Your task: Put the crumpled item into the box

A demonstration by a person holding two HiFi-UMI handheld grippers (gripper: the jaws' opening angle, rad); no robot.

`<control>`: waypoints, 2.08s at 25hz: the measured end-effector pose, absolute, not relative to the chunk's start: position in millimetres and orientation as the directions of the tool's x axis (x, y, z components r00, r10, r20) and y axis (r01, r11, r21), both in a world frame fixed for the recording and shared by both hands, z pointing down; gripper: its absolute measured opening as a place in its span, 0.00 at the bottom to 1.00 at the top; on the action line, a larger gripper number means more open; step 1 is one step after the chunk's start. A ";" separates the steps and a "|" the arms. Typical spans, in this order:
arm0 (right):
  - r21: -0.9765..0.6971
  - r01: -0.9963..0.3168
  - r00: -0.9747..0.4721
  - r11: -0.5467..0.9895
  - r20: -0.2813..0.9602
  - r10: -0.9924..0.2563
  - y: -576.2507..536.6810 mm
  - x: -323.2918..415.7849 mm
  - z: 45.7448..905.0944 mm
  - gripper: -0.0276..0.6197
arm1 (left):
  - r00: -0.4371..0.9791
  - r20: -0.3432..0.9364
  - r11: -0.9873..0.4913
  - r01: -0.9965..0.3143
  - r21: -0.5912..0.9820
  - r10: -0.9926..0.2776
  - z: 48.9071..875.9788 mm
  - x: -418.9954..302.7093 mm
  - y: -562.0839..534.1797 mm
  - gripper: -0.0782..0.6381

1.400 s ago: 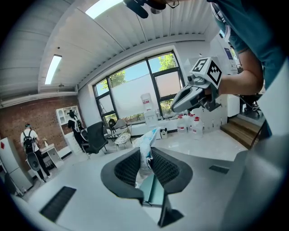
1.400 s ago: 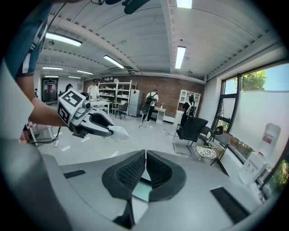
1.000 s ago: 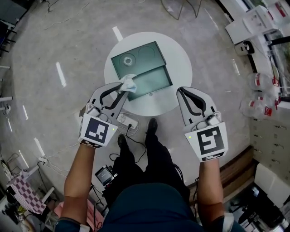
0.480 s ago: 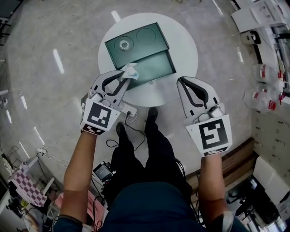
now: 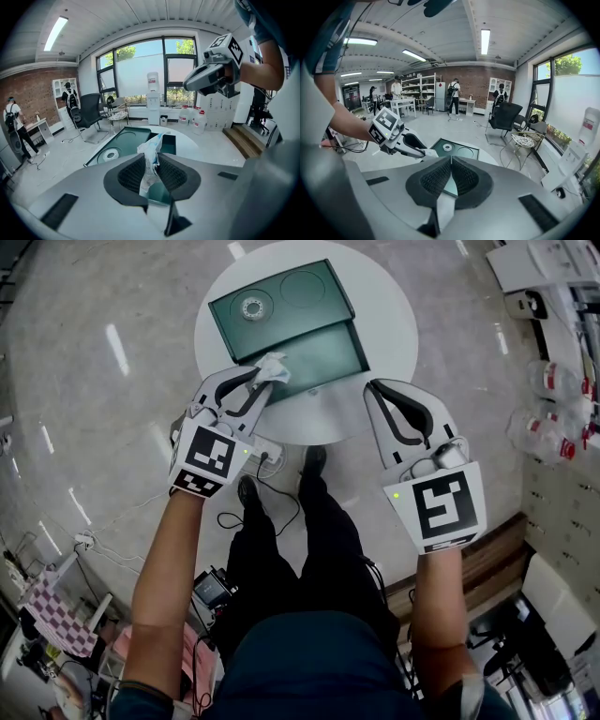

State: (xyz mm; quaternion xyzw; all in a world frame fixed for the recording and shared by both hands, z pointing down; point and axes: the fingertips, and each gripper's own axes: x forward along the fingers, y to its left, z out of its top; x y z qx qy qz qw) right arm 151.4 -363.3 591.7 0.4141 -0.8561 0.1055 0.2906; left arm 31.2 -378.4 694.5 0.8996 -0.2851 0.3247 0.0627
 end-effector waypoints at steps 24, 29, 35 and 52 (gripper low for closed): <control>0.104 -0.782 -0.475 0.614 0.538 -0.696 -343.6 153.1 532.9 0.10 | 0.663 0.574 -0.833 -0.549 -0.064 -0.481 615.6 37.8 -368.3 0.32; 0.125 -0.787 -0.475 0.604 0.500 -0.724 -331.3 140.8 492.1 0.10 | 0.690 0.470 -0.813 -0.573 -0.109 -0.550 538.7 18.3 -358.4 0.21; 0.162 -0.790 -0.497 0.591 0.395 -0.772 -313.6 125.1 428.1 0.10 | 0.734 0.313 -0.794 -0.589 -0.150 -0.603 434.6 -0.8 -334.0 0.13; 0.202 -0.782 -0.544 0.590 0.242 -0.803 -230.3 57.0 278.5 0.10 | 0.733 0.166 -0.750 -0.625 -0.217 -0.659 271.0 -84.5 -244.6 0.13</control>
